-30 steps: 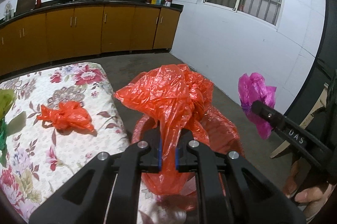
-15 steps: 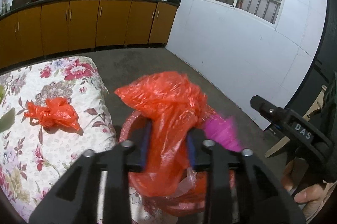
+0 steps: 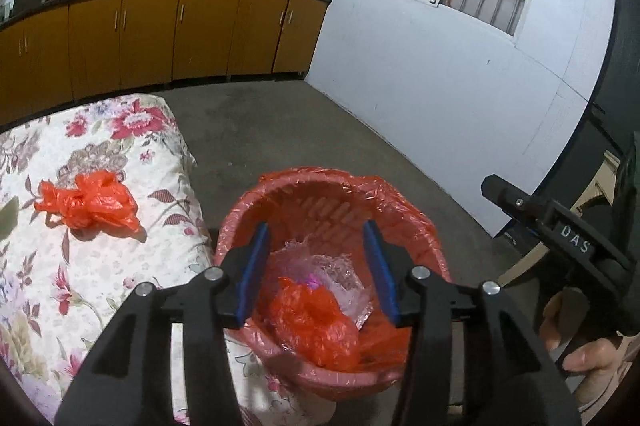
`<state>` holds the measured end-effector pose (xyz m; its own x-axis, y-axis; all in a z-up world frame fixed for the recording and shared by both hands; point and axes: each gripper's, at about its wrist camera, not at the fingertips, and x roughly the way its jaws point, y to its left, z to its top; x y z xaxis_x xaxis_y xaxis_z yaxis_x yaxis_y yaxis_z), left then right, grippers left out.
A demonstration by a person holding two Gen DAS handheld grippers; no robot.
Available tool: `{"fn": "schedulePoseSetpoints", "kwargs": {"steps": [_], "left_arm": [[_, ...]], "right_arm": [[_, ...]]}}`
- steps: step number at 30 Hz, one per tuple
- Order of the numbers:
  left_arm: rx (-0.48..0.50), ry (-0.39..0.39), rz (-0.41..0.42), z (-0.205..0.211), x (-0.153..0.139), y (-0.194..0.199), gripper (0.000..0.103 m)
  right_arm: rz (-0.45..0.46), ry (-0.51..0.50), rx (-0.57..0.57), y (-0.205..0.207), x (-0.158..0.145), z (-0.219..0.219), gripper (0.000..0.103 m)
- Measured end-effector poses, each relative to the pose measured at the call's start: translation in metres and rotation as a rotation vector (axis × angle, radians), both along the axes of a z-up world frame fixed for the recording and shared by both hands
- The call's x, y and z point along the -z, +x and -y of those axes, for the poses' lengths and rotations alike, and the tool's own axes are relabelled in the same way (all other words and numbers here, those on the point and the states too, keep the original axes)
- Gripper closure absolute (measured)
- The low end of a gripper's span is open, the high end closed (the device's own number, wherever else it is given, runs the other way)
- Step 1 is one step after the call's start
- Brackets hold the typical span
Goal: Collect trash
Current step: 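Carry the red and pink bags over the basket and open both tools, then grasp the green bag with the left tool while the right tool grasps a red bag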
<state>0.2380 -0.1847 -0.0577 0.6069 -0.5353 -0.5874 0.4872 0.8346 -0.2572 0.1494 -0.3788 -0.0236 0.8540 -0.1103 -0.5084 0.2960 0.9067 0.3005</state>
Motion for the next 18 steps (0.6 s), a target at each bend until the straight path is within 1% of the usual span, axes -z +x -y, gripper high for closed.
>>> {"fn": "schedulePoseSetpoints", "kwargs": {"steps": [3,5,7,10,14,16,18], "left_arm": [[-0.02,0.003,0.014,-0.006,-0.004,-0.001,0.053],[-0.043,0.011,0.029,-0.014,-0.007,-0.002,0.048],[-0.07,0.026,0.052,-0.023,-0.009,-0.004,0.04],[-0.125,0.059,0.091,-0.042,-0.013,-0.009,0.033],[-0.225,0.102,0.124,-0.085,-0.015,-0.012,0.029],[-0.29,0.129,0.139,-0.114,-0.014,-0.014,0.027],[-0.352,0.158,0.147,-0.143,-0.011,-0.015,0.024]], "right_arm": [[0.003,-0.02,0.004,0.001,-0.004,-0.001,0.038],[0.005,-0.03,0.004,0.0,-0.005,-0.002,0.038],[0.006,-0.038,-0.005,0.001,-0.007,-0.005,0.038],[0.007,-0.052,-0.029,0.003,-0.01,-0.012,0.038],[0.009,-0.076,-0.076,0.01,-0.016,-0.029,0.037],[0.013,-0.084,-0.104,0.015,-0.019,-0.04,0.034],[0.02,-0.091,-0.131,0.02,-0.022,-0.053,0.027]]}}
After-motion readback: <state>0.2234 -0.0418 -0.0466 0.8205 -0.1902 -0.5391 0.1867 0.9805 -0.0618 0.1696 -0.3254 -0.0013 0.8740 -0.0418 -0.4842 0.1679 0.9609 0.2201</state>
